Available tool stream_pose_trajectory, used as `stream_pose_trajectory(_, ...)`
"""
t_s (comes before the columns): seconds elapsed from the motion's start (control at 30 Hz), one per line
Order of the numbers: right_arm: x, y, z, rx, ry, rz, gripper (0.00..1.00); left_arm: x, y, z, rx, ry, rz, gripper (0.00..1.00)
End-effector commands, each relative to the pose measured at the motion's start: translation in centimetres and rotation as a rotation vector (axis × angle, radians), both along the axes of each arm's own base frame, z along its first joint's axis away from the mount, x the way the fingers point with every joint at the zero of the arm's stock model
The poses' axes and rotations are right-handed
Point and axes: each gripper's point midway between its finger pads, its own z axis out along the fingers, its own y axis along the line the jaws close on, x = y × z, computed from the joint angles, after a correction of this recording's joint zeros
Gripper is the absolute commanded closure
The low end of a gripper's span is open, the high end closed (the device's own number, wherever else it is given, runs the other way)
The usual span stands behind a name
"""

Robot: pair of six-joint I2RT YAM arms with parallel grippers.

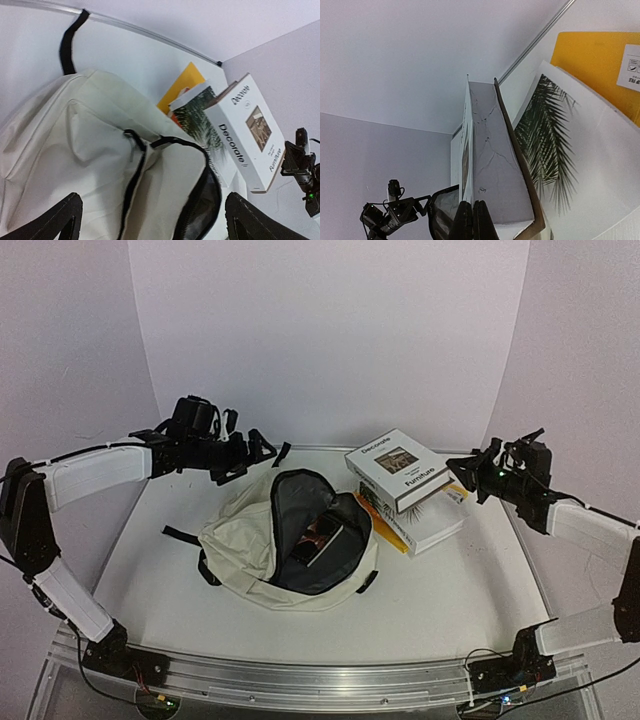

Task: Pack the student bag
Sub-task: Pick up the book from the center of the board.

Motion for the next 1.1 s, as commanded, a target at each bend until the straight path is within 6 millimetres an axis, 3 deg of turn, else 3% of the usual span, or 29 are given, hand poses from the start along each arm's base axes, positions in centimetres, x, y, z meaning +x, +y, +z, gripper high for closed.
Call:
stream_pose_trajectory(0.0,0.5,2.8,7.5,0.042,-0.192,0.043,1.0,-0.7,-1.9,7.0,-0.133,-0.15,-0.033,0.0)
stream_pose_trajectory(0.27,-0.8,6.3,13.3,0.102,-0.316,0.138,1.0,-2.9,-4.1,11.0,-0.327,-0.175,-0.18,0.0)
stream_pose_trajectory(0.5,-2.2,9.1,15.1,0.132,-0.37,0.246,1.0,-5.1,-6.2,15.3,-0.502,-0.264,-0.369,0.0)
stream_pose_trajectory(0.7,-3.3,11.1,16.0,0.163,-0.409,0.355,1.0,-5.2,-6.6,14.7,-0.461,-0.248,-0.407,0.0)
stream_pose_trajectory(0.9,-3.8,11.5,16.7,0.19,-0.431,0.385,1.0,-4.8,-6.6,13.2,-0.444,-0.19,-0.383,0.0)
stream_pose_trajectory(1.07,-4.2,12.1,16.8,0.215,-0.441,0.424,1.0,-4.7,-6.9,13.3,-0.464,-0.18,-0.388,0.0)
